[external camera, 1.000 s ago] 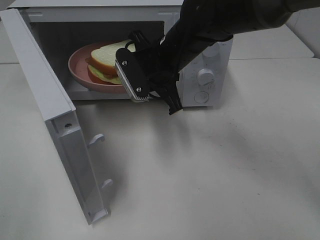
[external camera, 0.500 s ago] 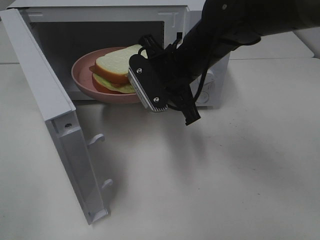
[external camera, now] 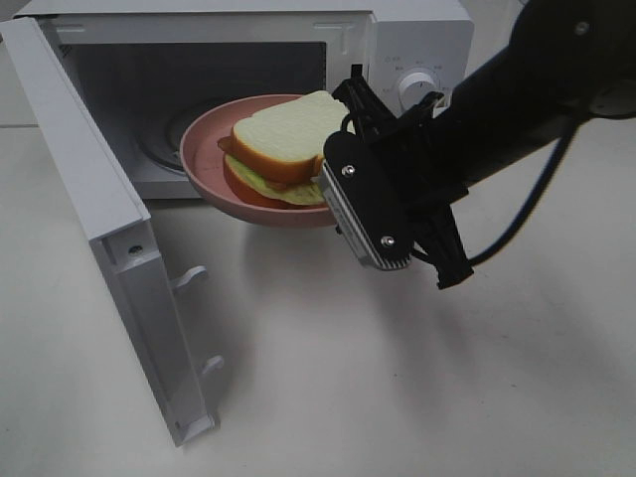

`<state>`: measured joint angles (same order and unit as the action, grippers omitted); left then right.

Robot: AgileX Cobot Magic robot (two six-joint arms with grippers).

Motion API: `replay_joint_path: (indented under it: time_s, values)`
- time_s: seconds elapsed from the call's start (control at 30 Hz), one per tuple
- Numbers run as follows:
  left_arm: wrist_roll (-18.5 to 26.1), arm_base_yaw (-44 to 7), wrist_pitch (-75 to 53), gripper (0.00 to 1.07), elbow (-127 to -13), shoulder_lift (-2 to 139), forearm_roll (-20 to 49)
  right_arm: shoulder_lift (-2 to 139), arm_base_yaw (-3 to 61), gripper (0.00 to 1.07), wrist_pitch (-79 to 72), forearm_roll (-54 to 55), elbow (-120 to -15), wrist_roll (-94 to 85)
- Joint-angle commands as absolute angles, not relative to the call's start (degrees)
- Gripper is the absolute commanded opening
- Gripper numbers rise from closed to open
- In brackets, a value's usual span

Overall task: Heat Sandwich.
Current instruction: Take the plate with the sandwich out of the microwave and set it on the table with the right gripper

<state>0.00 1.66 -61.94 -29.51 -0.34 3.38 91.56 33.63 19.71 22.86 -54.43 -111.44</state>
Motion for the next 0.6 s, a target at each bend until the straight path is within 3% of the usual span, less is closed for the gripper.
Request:
replay_joint_path:
  time_s: [0.03,0.6]
  values:
    - [0.0,1.8,-61.2,0.99,-29.4,-0.6,3.8,87.0,33.5,0.00,17.3,23.4,-51.1,-111.7]
    - [0.0,1.8,-61.2,0.99,-29.4,-0.6,3.8,69.3,33.5,0.00,19.6,12.5,-38.1,-99.9]
